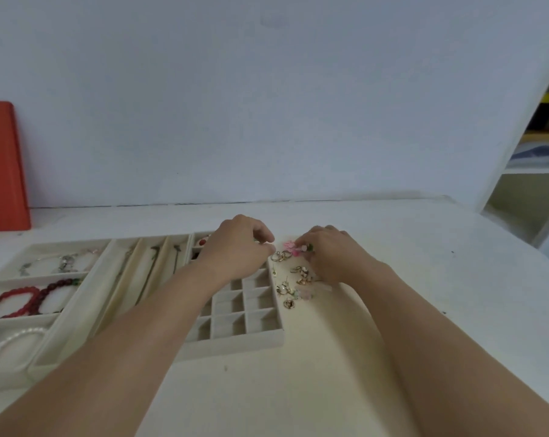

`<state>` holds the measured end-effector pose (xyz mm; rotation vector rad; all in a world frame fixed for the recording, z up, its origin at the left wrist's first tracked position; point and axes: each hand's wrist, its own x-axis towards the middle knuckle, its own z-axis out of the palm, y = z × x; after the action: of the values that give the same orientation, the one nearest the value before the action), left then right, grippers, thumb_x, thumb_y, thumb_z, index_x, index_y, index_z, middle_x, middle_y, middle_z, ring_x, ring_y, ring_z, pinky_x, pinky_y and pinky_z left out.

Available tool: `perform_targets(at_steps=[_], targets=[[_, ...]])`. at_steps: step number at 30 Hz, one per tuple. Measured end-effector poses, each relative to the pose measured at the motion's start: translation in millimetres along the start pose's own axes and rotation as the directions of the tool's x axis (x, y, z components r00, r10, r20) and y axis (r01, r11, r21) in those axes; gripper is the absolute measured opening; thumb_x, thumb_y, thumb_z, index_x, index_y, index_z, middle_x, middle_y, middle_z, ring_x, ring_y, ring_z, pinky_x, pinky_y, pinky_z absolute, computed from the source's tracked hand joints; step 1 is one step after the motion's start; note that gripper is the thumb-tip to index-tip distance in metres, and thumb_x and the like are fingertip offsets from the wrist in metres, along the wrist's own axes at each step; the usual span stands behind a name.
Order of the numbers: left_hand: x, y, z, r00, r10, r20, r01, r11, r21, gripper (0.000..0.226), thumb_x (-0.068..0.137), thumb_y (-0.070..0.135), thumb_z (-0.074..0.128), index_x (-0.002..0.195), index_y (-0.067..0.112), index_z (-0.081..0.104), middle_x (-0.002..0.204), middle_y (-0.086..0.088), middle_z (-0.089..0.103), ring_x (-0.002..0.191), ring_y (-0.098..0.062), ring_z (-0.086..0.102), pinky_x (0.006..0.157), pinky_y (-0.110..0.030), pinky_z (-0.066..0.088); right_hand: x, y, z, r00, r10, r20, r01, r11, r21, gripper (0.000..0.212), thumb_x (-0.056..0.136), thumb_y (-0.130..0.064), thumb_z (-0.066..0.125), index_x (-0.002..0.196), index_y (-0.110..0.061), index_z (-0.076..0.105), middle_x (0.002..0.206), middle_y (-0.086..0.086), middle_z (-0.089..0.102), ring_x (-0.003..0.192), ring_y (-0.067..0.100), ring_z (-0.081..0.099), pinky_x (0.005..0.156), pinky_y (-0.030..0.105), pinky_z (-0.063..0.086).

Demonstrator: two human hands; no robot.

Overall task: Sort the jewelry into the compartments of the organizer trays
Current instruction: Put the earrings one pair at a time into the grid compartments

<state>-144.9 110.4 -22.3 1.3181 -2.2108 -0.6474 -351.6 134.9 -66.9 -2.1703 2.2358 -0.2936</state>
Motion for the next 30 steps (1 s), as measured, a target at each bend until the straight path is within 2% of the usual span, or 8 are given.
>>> perform_targets(at_steps=[6, 14, 17, 19, 21, 25, 28, 30], targets=[[4.4, -3.9, 0.3, 1.0, -0.004, 0.01, 0.003, 1.0, 0.018, 0.018, 0.086, 0.032, 0.076, 0.104, 0.029, 0.074, 0.11, 0.013, 0.069, 0.099, -0.004, 0.056, 0.085, -0.023, 0.038, -11.6, -0.9, -12.2, 0.999, 0.026, -0.036, -0.025, 0.999, 0.025, 0.016, 0.097, -0.024, 0.054, 0.105, -0.027, 0.067, 0.112, -0.006, 0.064, 0.108, 0.018, 0.053, 0.087, 0.034, 0.041], [4.4, -3.8, -1.3, 0.999, 0.038, 0.014, -0.037, 0.999, -0.039, 0.018, 0.085, 0.03, 0.077, 0.103, 0.027, 0.075, 0.104, 0.013, 0.067, 0.099, -0.004, 0.058, 0.073, -0.015, 0.038, -23.9, -12.5, -24.6, 0.971, 0.178, -0.158, -0.079, 0.868, 0.49, 0.015, 0.096, -0.013, 0.053, 0.092, -0.02, 0.066, 0.086, -0.01, 0.07, 0.081, 0.009, 0.065, 0.072, 0.028, 0.05], [3.8, -4.0, -0.3, 0.999, 0.028, 0.033, -0.026, 0.998, -0.054, 0.02, 0.086, 0.03, 0.076, 0.105, 0.026, 0.075, 0.107, 0.012, 0.068, 0.1, -0.005, 0.057, 0.082, -0.02, 0.038, -25.2, -9.5, -21.6, 0.975, 0.194, -0.107, -0.142, 0.919, 0.369, 0.013, 0.092, -0.015, 0.058, 0.086, -0.024, 0.066, 0.089, -0.011, 0.07, 0.089, 0.013, 0.066, 0.075, 0.029, 0.051], [4.2, -5.0, -2.1, 0.999, 0.022, 0.036, -0.02, 0.998, -0.06, 0.02, 0.086, 0.03, 0.076, 0.105, 0.025, 0.075, 0.107, 0.011, 0.069, 0.101, -0.005, 0.057, 0.083, -0.021, 0.038, -24.7, -6.0, -19.2, 0.97, 0.222, -0.095, -0.197, 0.955, 0.222, 0.011, 0.089, -0.02, 0.062, 0.083, -0.028, 0.067, 0.106, -0.011, 0.073, 0.103, 0.015, 0.066, 0.084, 0.032, 0.052], [4.6, -5.8, -3.5, 0.999, 0.018, 0.035, -0.016, 0.998, -0.063, 0.02, 0.086, 0.03, 0.076, 0.105, 0.025, 0.075, 0.106, 0.01, 0.069, 0.102, -0.006, 0.058, 0.082, -0.02, 0.037, -25.3, -5.5, -19.2, 0.963, 0.253, -0.093, -0.237, 0.959, 0.156, 0.007, 0.087, -0.032, 0.069, 0.082, -0.028, 0.07, 0.119, -0.012, 0.07, 0.104, 0.014, 0.065, 0.083, 0.031, 0.05], [5.3, -7.8, -4.5, 0.999, 0.019, 0.025, -0.018, 0.998, -0.056, 0.02, 0.084, 0.029, 0.078, 0.103, 0.026, 0.075, 0.106, 0.01, 0.069, 0.101, -0.006, 0.058, 0.082, -0.021, 0.037, -22.2, -11.7, -15.1, 0.951, 0.254, -0.173, -0.229, 0.961, 0.153, 0.029, 0.08, -0.057, 0.073, 0.076, -0.029, 0.067, 0.113, -0.011, 0.071, 0.11, 0.013, 0.06, 0.089, 0.036, 0.048], [6.5, -9.8, -4.4, 1.0, 0.005, 0.01, -0.005, 0.998, -0.057, 0.017, 0.083, 0.03, 0.078, 0.1, 0.029, 0.075, 0.105, 0.012, 0.07, 0.105, -0.007, 0.06, 0.084, -0.024, 0.04, -17.4, -16.7, -6.4, 0.967, 0.177, -0.181, -0.169, 0.984, 0.057, 0.03, 0.09, -0.051, 0.065, 0.111, -0.031, 0.071, 0.123, -0.004, 0.064, 0.122, 0.019, 0.048, 0.099, 0.036, 0.038], [6.6, -9.8, -5.1, 1.0, -0.005, 0.003, 0.005, 0.998, -0.057, 0.015, 0.084, 0.032, 0.077, 0.099, 0.029, 0.075, 0.105, 0.013, 0.07, 0.106, -0.007, 0.06, 0.085, -0.024, 0.041, -13.7, -19.2, -3.8, 0.982, 0.137, -0.129, -0.133, 0.99, 0.035, 0.033, 0.096, -0.045, 0.058, 0.124, -0.031, 0.069, 0.132, -0.001, 0.061, 0.128, 0.021, 0.044, 0.103, 0.037, 0.034]])
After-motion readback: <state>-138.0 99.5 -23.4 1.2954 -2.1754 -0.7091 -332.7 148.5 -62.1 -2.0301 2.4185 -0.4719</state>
